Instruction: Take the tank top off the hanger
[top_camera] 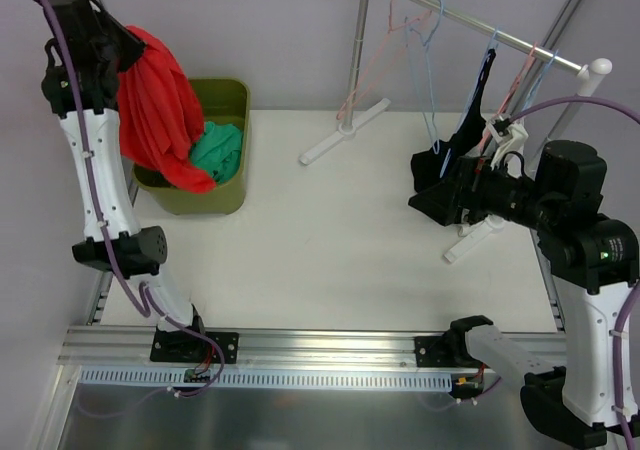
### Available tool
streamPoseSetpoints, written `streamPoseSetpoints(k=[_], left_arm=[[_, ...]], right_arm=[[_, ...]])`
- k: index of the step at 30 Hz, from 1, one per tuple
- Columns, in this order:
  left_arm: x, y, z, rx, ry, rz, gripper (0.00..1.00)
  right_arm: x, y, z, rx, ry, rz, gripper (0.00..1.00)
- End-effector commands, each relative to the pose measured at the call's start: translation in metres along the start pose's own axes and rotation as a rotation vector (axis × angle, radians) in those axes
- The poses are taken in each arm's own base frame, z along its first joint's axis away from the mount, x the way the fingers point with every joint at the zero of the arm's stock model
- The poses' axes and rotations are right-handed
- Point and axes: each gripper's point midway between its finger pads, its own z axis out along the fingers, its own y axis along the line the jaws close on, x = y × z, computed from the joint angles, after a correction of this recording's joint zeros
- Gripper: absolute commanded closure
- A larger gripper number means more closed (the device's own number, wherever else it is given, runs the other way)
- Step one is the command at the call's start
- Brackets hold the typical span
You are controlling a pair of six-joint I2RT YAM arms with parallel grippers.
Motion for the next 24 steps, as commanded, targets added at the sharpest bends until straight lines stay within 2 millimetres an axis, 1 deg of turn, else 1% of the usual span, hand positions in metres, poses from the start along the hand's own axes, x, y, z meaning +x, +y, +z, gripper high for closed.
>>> streamPoseSetpoints(k=[1, 2, 3, 4, 5, 7, 8, 9, 10, 11, 12, 13, 14, 15, 16, 17, 18, 19, 20, 21, 22, 24], left_arm=[[0.040, -0.003, 0.049, 0.075, 0.132, -0.071, 1.00], [0.055, 0.008, 0.067, 0.050, 0.172, -0.077, 1.00], [0.067, 0.012, 0.074, 0.057, 0.211, -0.084, 1.00], [0.084, 0.019, 0.083, 0.046, 0.258, -0.083, 1.00], [0.097, 0.022, 0.089, 0.046, 0.295, -0.078, 1.00], [0.123, 0.029, 0.095, 0.037, 0.357, -0.036, 1.00], [0.133, 0.021, 0.094, 0.053, 0.376, -0.010, 1.00], [0.139, 0.017, 0.092, 0.070, 0.387, 0.034, 1.00], [0.148, 0.017, 0.091, 0.068, 0.403, 0.058, 1.00], [0.151, 0.011, 0.085, 0.079, 0.403, 0.083, 1.00], [0.162, 0.002, 0.080, 0.099, 0.423, 0.128, 1.00], [0.178, 0.007, 0.079, 0.083, 0.458, 0.141, 1.00], [0.182, 0.009, 0.072, 0.076, 0.469, 0.142, 1.00], [0.191, 0.015, 0.071, 0.058, 0.495, 0.125, 1.00], [0.210, 0.026, 0.070, 0.038, 0.547, 0.120, 0.95], [0.218, 0.021, 0.065, 0.083, 0.590, 0.102, 0.93], [0.224, 0.017, 0.062, 0.119, 0.617, 0.101, 0.95], [0.224, 0.007, 0.059, 0.159, 0.629, 0.097, 0.96], [0.227, -0.002, 0.055, 0.201, 0.646, 0.098, 1.00], [0.229, -0.016, 0.049, 0.271, 0.668, 0.112, 1.00], [0.227, -0.026, 0.046, 0.295, 0.663, 0.127, 1.00], [0.232, -0.023, 0.045, 0.279, 0.680, 0.121, 1.00]], right_arm=[[0.003, 0.006, 0.001, -0.040, 0.000, 0.023, 0.01], [0.005, 0.005, 0.002, -0.041, 0.007, 0.030, 0.01], [0.007, 0.005, 0.002, -0.042, 0.012, 0.036, 0.01], [0.011, 0.004, 0.005, -0.044, 0.026, 0.048, 0.01], [0.013, 0.002, 0.006, -0.042, 0.032, 0.059, 0.00], [0.016, -0.001, 0.008, -0.033, 0.042, 0.071, 0.01], [0.018, -0.006, 0.011, -0.014, 0.045, 0.083, 0.01], [0.019, -0.008, 0.012, -0.002, 0.046, 0.091, 0.00], [0.018, -0.011, 0.013, 0.008, 0.043, 0.094, 0.01], [0.015, -0.013, 0.014, 0.026, 0.030, 0.101, 0.01], [0.011, -0.013, 0.013, 0.032, 0.017, 0.102, 0.01], [0.007, -0.012, 0.013, 0.028, 0.003, 0.107, 0.00], [-0.005, -0.005, 0.011, 0.008, -0.035, 0.097, 0.00], [-0.012, 0.001, 0.010, -0.008, -0.056, 0.131, 0.01], [-0.018, 0.010, 0.008, -0.041, -0.073, 0.136, 0.00], [-0.033, 0.019, 0.006, -0.083, -0.126, 0.112, 0.00], [-0.040, 0.026, 0.003, -0.109, -0.153, 0.119, 0.01], [-0.047, 0.029, 0.003, -0.119, -0.172, 0.109, 0.00], [-0.053, 0.030, 0.004, -0.119, -0.181, 0.107, 0.00], [-0.060, 0.033, 0.002, -0.121, -0.195, 0.095, 0.01], [-0.063, 0.028, 0.009, -0.113, -0.181, 0.104, 0.01], [-0.067, 0.025, 0.014, -0.106, -0.176, 0.118, 0.00]])
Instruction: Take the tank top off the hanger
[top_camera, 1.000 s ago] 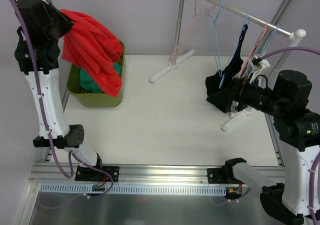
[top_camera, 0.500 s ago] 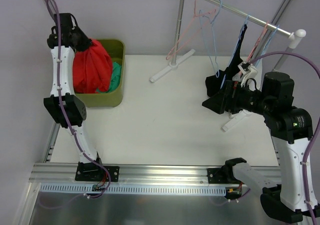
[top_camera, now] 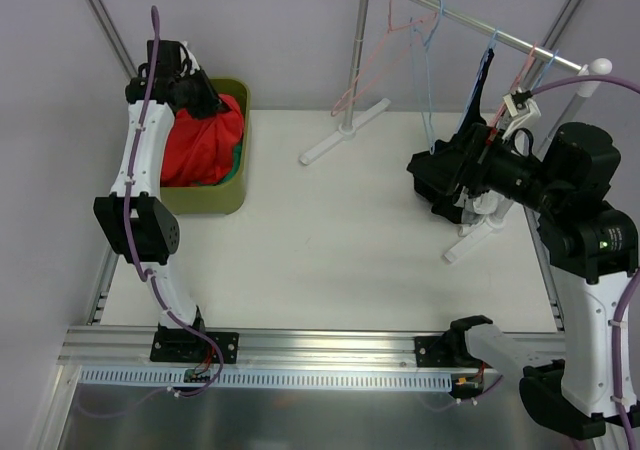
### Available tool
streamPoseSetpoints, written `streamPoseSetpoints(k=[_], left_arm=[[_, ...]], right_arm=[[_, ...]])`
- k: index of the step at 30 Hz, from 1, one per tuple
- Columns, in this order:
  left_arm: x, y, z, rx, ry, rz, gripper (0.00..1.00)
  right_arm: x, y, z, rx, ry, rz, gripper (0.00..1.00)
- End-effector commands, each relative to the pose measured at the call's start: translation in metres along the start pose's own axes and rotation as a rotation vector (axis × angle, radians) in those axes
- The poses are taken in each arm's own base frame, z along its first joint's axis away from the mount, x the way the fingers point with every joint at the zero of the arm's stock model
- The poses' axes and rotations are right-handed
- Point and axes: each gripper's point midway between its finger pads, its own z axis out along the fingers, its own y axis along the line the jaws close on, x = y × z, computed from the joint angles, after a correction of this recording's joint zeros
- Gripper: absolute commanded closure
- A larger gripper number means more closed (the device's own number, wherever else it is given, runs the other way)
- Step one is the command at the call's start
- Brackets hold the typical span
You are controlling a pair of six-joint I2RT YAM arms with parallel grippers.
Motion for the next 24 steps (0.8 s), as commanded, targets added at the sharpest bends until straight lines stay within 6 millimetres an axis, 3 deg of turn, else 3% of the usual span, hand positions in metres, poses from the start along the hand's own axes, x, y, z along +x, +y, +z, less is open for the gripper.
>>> streamPoseSetpoints(k=[1, 6, 9, 10, 11, 12, 13, 14, 15, 16, 18, 19, 20, 22, 23, 24], left_arm=[[0.000, -0.032, -0.021, 0.117, -0.001, 0.059, 1.00], [0.023, -0.012, -0.015, 0.072, 0.060, 0.018, 1.00], [0.021, 0.033, -0.019, -0.073, 0.031, -0.082, 0.98], [0.024, 0.050, -0.021, -0.130, 0.028, -0.108, 0.93], [0.016, 0.064, -0.032, -0.205, -0.022, -0.117, 0.83], [0.011, 0.074, -0.039, -0.250, -0.048, -0.120, 0.62], [0.006, 0.077, -0.047, -0.284, -0.074, -0.111, 0.27], [0.002, 0.078, -0.056, -0.305, -0.094, -0.099, 0.02], [-0.006, 0.069, -0.064, -0.279, -0.113, -0.069, 0.01], [-0.008, 0.059, -0.073, -0.247, -0.122, -0.058, 0.01], [-0.006, 0.038, -0.089, -0.172, -0.120, -0.033, 0.01], [-0.002, 0.025, -0.097, -0.138, -0.119, -0.017, 0.01], [0.000, 0.008, -0.119, -0.091, -0.154, 0.007, 0.01], [0.023, -0.021, -0.133, -0.020, -0.134, 0.072, 0.01], [0.030, -0.034, -0.155, 0.010, -0.170, 0.106, 0.01], [0.048, -0.039, -0.154, 0.018, -0.141, 0.137, 0.01]], right_arm=[[-0.025, 0.013, 0.009, -0.050, -0.052, 0.006, 0.01], [-0.029, 0.010, 0.020, -0.061, -0.041, 0.032, 0.01], [-0.032, 0.011, 0.022, -0.067, -0.037, 0.019, 0.01], [-0.035, 0.010, 0.024, -0.062, -0.043, 0.016, 0.00], [-0.041, 0.012, 0.021, -0.050, -0.058, 0.006, 0.00], [-0.046, 0.004, 0.027, -0.013, -0.053, -0.006, 0.01], [-0.055, -0.008, 0.027, 0.066, -0.080, -0.020, 0.00], [-0.050, -0.021, 0.025, 0.148, -0.047, -0.011, 0.00], [-0.070, -0.028, 0.025, 0.215, -0.077, -0.059, 0.00], [-0.073, -0.049, 0.019, 0.342, -0.082, -0.063, 0.01], [-0.094, -0.061, 0.011, 0.445, -0.134, -0.129, 0.01], [-0.101, -0.084, 0.012, 0.557, -0.141, -0.144, 0.01], [-0.106, -0.100, 0.008, 0.640, -0.153, -0.157, 0.00], [-0.111, -0.131, 0.003, 0.801, -0.159, -0.164, 0.04], [-0.111, -0.139, 0.004, 0.837, -0.155, -0.162, 0.06], [-0.113, -0.144, 0.005, 0.861, -0.157, -0.162, 0.12]])
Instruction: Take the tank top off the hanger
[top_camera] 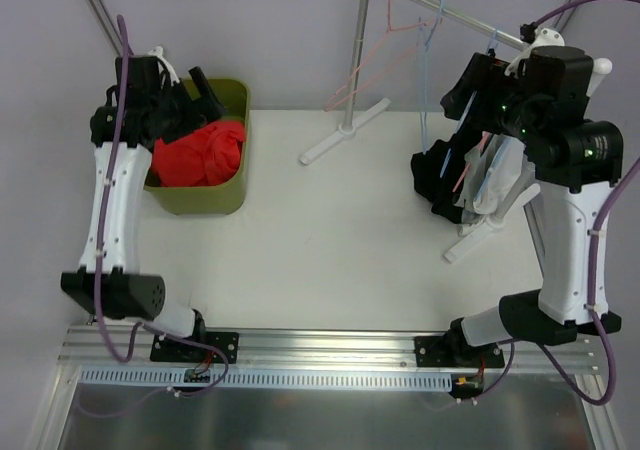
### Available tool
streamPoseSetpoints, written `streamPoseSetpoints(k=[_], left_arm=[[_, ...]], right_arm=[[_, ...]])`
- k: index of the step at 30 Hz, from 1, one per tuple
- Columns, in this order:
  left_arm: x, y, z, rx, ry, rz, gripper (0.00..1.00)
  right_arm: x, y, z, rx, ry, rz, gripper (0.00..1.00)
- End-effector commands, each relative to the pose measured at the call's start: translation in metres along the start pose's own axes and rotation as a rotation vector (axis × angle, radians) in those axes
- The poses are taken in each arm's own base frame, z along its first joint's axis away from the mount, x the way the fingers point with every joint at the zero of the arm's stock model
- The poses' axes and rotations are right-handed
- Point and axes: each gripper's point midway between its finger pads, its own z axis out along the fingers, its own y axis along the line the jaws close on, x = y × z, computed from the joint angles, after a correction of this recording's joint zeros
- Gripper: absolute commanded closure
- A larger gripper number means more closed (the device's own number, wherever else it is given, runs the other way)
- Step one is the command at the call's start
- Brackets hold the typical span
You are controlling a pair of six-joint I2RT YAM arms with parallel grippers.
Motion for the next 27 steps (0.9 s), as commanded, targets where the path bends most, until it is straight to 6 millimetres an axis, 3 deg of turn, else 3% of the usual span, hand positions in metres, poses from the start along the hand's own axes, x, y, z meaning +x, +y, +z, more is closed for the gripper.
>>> streamPoseSetpoints(k=[1, 5, 9, 12, 16, 21, 27], left_arm=[[0.039, -0.057, -0.076, 0.187, -0.028, 0.161, 0.01], [0.082, -0.053, -0.088, 0.214, 0.032, 0.188, 0.01], [0.121, -0.033, -0.084, 0.201, 0.112, 0.185, 0.01], [0.140, -0.027, -0.089, 0.220, 0.143, 0.183, 0.01], [0.153, -0.024, -0.098, 0.248, 0.155, 0.178, 0.01], [0.161, -0.022, -0.099, 0.257, 0.172, 0.177, 0.01], [0.165, -0.022, -0.097, 0.260, 0.191, 0.175, 0.01]], right_arm=[[-0.001, -0.052, 0.018, 0.279, 0.001, -0.075, 0.13], [-0.010, -0.055, 0.040, 0.309, -0.020, -0.081, 0.23], [-0.004, -0.056, 0.070, 0.314, 0.014, -0.085, 0.49], [0.003, -0.071, 0.086, 0.398, 0.032, -0.083, 0.53], [0.005, -0.080, 0.096, 0.452, 0.030, -0.071, 0.62], [0.001, -0.075, 0.097, 0.450, 0.005, -0.049, 0.99], [-0.014, -0.066, 0.080, 0.411, -0.064, 0.009, 1.00]])
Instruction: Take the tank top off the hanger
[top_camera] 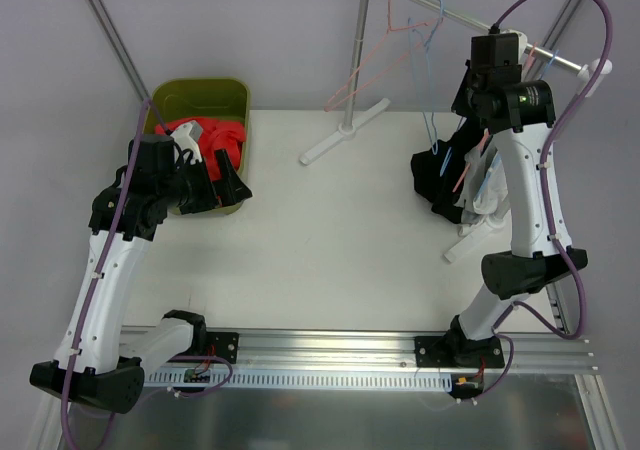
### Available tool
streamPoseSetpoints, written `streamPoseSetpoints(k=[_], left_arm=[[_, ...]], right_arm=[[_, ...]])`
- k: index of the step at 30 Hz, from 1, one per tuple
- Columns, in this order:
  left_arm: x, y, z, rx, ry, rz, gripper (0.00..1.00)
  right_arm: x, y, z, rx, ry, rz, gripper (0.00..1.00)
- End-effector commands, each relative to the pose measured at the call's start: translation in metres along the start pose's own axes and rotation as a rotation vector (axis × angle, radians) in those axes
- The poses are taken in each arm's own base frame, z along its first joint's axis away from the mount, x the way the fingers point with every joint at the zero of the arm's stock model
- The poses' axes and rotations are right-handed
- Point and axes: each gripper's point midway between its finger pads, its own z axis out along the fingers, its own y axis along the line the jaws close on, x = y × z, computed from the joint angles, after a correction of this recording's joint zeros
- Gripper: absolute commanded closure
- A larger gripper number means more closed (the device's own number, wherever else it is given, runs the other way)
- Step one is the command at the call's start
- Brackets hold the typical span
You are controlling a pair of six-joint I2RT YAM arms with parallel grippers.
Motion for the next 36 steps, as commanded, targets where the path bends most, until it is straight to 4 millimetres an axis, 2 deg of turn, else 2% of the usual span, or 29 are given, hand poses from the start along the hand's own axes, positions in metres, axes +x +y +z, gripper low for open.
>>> streamPoseSetpoints(k=[1, 5, 7, 8, 9, 11, 12, 14, 15, 19, 21, 22, 24, 28, 30, 33, 35, 36], left_arm=[[0.003, -0.004, 0.001, 0.031, 0.018, 0.009, 0.01], [0.000, -0.011, -0.003, 0.063, 0.014, 0.016, 0.01], [0.000, -0.018, -0.003, 0.096, 0.026, 0.022, 0.01], [-0.002, -0.020, -0.005, 0.107, 0.021, 0.028, 0.01], [-0.001, -0.022, -0.006, 0.118, 0.026, 0.029, 0.01], [-0.002, -0.028, -0.009, 0.145, 0.028, 0.031, 0.01], [-0.002, -0.030, -0.009, 0.156, 0.031, 0.032, 0.01], [-0.002, -0.036, -0.013, 0.183, 0.033, 0.034, 0.01], [-0.002, -0.037, -0.014, 0.190, 0.033, 0.037, 0.01], [-0.004, -0.041, -0.018, 0.201, 0.022, 0.037, 0.01], [-0.005, -0.044, -0.021, 0.213, 0.016, 0.040, 0.01], [-0.005, -0.044, -0.022, 0.216, 0.016, 0.038, 0.01], [-0.004, -0.047, -0.022, 0.229, 0.020, 0.038, 0.01], [-0.005, -0.054, -0.026, 0.265, 0.029, 0.040, 0.01], [-0.007, -0.060, -0.026, 0.284, 0.034, 0.050, 0.02], [-0.015, -0.077, -0.028, 0.324, 0.037, 0.090, 0.01], [-0.026, -0.097, -0.036, 0.371, 0.022, 0.132, 0.01], [-0.021, -0.112, -0.029, 0.403, 0.063, 0.165, 0.01]], right_arm=[[-0.039, -0.002, -0.036, -0.045, -0.153, 0.113, 1.00], [-0.052, 0.007, -0.067, -0.172, -0.209, 0.134, 1.00], [-0.056, 0.026, -0.081, -0.306, -0.223, 0.122, 1.00], [-0.054, 0.031, -0.089, -0.358, -0.223, 0.115, 1.00], [-0.052, 0.048, -0.098, -0.471, -0.207, 0.100, 1.00], [-0.045, 0.058, -0.107, -0.552, -0.174, 0.102, 1.00], [-0.042, 0.065, -0.119, -0.617, -0.157, 0.117, 1.00], [-0.031, 0.073, -0.121, -0.680, -0.107, 0.127, 1.00], [-0.028, 0.083, -0.132, -0.763, -0.078, 0.143, 1.00], [-0.015, 0.101, -0.147, -0.902, 0.014, 0.189, 1.00], [-0.012, 0.100, -0.147, -0.890, 0.027, 0.215, 1.00], [-0.014, 0.094, -0.154, -0.880, 0.006, 0.225, 1.00], [-0.016, 0.082, -0.155, -0.823, -0.029, 0.253, 1.00], [-0.013, 0.063, -0.173, -0.783, -0.081, 0.280, 1.00], [-0.009, 0.050, -0.189, -0.767, -0.099, 0.280, 1.00], [0.005, 0.036, -0.210, -0.764, -0.093, 0.232, 1.00], [0.019, 0.030, -0.221, -0.774, -0.053, 0.192, 1.00], [0.026, 0.030, -0.231, -0.808, -0.044, 0.151, 1.00]])
